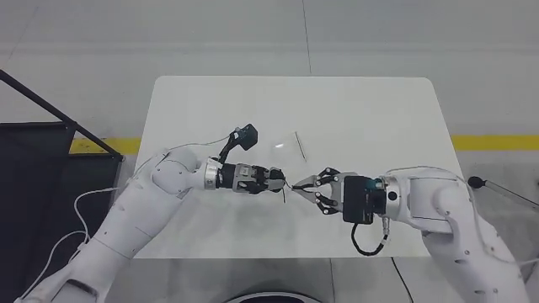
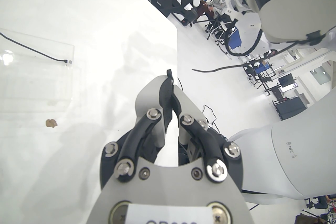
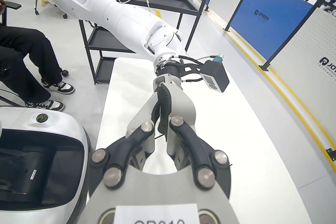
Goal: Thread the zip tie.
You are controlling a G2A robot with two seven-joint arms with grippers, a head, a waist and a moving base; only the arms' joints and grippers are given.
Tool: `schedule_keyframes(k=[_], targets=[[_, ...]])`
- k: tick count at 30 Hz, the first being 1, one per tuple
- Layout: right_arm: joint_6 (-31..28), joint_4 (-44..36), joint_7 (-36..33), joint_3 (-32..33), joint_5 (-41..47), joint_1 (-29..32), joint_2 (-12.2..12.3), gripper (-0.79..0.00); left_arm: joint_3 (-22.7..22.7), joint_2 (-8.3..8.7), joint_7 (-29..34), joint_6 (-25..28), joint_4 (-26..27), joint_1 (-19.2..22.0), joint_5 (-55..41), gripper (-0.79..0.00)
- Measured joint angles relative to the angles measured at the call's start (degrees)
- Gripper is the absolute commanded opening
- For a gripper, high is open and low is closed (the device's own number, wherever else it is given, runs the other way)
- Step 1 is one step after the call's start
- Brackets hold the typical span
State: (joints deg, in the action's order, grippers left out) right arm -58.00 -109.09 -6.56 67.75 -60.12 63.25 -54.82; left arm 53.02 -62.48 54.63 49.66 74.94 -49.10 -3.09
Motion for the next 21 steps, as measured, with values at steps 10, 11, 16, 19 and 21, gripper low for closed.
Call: schedule_keyframes(k=[10, 11, 16, 19, 21], targets=[[0.00, 1.74, 1.17, -1.74, 0.23, -2.15, 0.14, -0.785, 0.00, 0.00, 0.00, 0.00, 0.00, 0.00, 0.00, -0.785], [0.00, 1.89, 1.36, -1.90, 0.13, -2.32, 0.10, -0.785, 0.00, 0.00, 0.00, 0.00, 0.00, 0.00, 0.00, -0.785], [0.41, 2.50, 1.94, -2.48, -0.27, -2.98, -0.13, -0.785, 0.00, 0.00, 0.00, 0.00, 0.00, 0.00, 0.00, -0.785], [0.63, 2.95, 2.13, -2.96, -0.40, -3.36, -0.29, -0.785, 0.00, 0.00, 0.00, 0.00, 0.00, 0.00, 0.00, -0.785], [0.70, 3.33, 2.18, -3.28, -0.39, -3.69, -0.40, -0.785, 0.00, 0.00, 0.00, 0.00, 0.00, 0.00, 0.00, -0.785]])
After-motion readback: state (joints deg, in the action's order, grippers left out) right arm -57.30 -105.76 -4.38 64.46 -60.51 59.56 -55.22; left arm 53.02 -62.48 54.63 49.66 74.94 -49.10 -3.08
